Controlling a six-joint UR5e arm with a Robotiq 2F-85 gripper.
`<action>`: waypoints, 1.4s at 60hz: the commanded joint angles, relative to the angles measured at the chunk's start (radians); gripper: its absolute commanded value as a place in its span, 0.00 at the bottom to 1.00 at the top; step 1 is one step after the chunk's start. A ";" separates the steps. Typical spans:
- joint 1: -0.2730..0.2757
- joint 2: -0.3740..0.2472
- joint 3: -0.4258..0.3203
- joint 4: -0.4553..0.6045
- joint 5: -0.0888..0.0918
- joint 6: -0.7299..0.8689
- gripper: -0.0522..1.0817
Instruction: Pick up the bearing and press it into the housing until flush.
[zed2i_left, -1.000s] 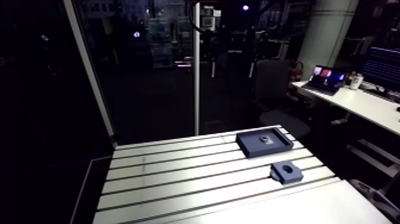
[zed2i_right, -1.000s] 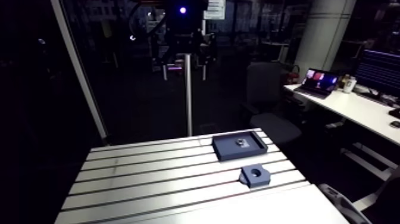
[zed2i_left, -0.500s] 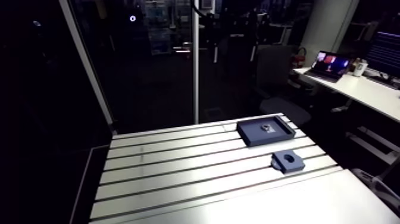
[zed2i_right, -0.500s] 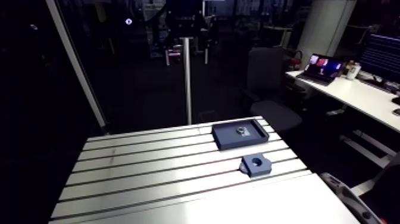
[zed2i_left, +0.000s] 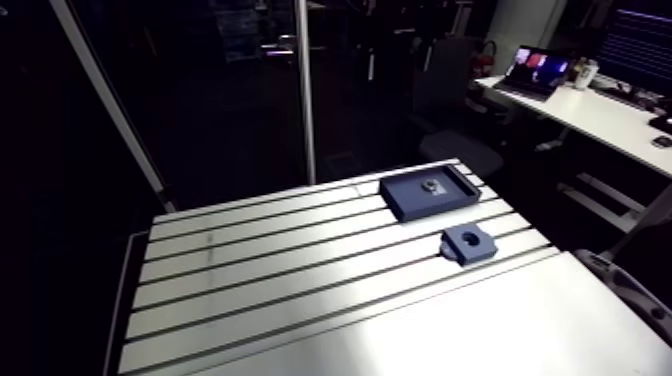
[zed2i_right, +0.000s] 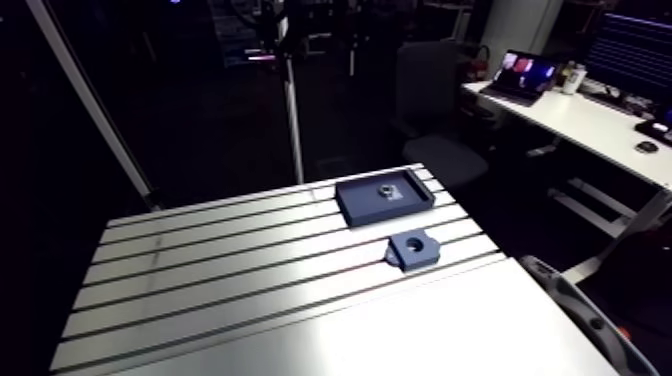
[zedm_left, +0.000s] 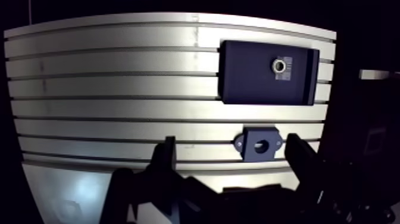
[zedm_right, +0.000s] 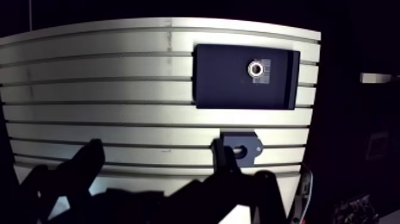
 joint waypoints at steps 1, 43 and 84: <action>-0.074 0.065 -0.004 -0.059 -0.001 -0.108 0.05; -0.157 0.291 -0.111 -0.079 -0.005 -0.211 0.05; -0.178 0.322 -0.025 -0.214 -0.007 -0.192 0.05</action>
